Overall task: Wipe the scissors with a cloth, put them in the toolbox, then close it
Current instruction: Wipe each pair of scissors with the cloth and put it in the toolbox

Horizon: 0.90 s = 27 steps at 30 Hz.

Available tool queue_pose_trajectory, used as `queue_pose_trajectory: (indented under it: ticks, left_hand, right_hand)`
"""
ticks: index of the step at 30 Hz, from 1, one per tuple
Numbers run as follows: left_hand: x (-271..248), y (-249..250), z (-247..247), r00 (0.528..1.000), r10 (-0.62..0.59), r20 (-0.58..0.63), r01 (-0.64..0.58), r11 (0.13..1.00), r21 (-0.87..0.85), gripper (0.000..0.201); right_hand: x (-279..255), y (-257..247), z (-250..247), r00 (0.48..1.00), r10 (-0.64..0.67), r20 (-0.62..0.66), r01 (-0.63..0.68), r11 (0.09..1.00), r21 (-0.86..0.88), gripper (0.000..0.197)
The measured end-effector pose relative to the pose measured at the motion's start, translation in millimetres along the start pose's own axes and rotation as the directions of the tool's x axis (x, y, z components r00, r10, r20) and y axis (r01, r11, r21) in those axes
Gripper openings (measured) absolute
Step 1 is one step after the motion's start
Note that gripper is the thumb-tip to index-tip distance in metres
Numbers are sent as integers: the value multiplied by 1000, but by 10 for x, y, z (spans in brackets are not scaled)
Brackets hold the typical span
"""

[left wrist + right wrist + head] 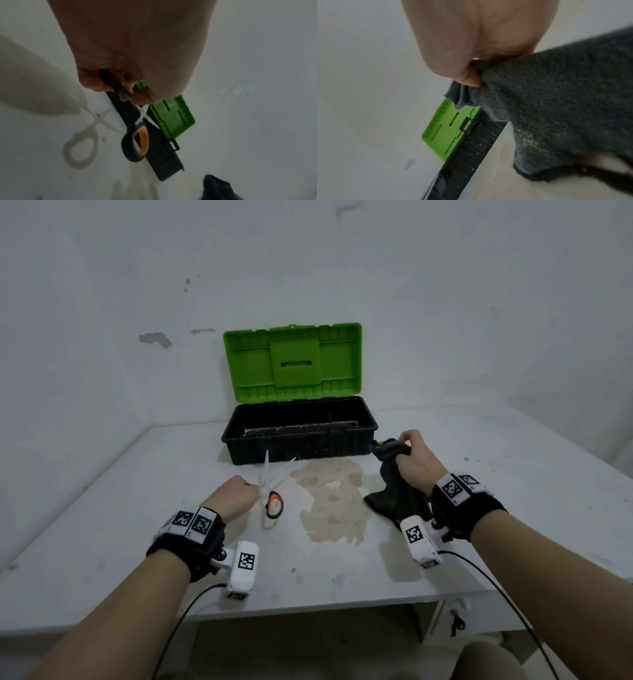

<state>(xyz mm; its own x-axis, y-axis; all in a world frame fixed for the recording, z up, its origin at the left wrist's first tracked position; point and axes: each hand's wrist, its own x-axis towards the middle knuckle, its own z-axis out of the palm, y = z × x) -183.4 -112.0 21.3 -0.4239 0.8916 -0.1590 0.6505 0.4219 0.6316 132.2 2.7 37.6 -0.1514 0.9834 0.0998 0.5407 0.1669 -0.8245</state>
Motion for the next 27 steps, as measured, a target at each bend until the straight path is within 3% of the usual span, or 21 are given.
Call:
queue_pose_trajectory:
  ticks: [2, 4, 6, 9, 13, 16, 23, 27]
  left_hand:
    - [-71, 130, 70, 999, 50, -11, -51, 995, -87, 18]
    - [-151, 230, 142, 992, 122, -40, -126, 982, -137, 15]
    - [-195, 296, 212, 983, 176, -62, -184, 969, -164, 20]
    - [-246, 372, 309, 973, 221, -73, -231, 954, -191, 22]
    - [-294, 441, 460, 957, 268, -116, -287, 933, -215, 20]
    - [-295, 440, 570, 963, 253, -94, -270, 919, -287, 19]
    - [-290, 394, 794, 974, 221, -57, -225, 886, -406, 20]
    - [-285, 412, 842, 976, 214, -43, -211, 868, -449, 18]
  right_hand:
    - [-45, -126, 66, 997, -51, 61, 37, 975, 220, 28]
    - [-81, -165, 146, 987, -83, 138, 39, 954, 298, 12]
    - [-74, -117, 177, 971, -163, 175, 120, 965, 232, 3]
    - [-62, -57, 187, 939, -245, 242, 220, 968, 124, 11]
    - [-33, 19, 194, 919, -365, 149, 372, 928, -21, 7]
    - [-41, 55, 205, 868, -490, 79, 494, 869, -29, 14]
    - [14, 89, 355, 904, -427, 12, 418, 890, 184, 21]
    - [-2, 24, 429, 862, -506, -8, 503, 856, 120, 32]
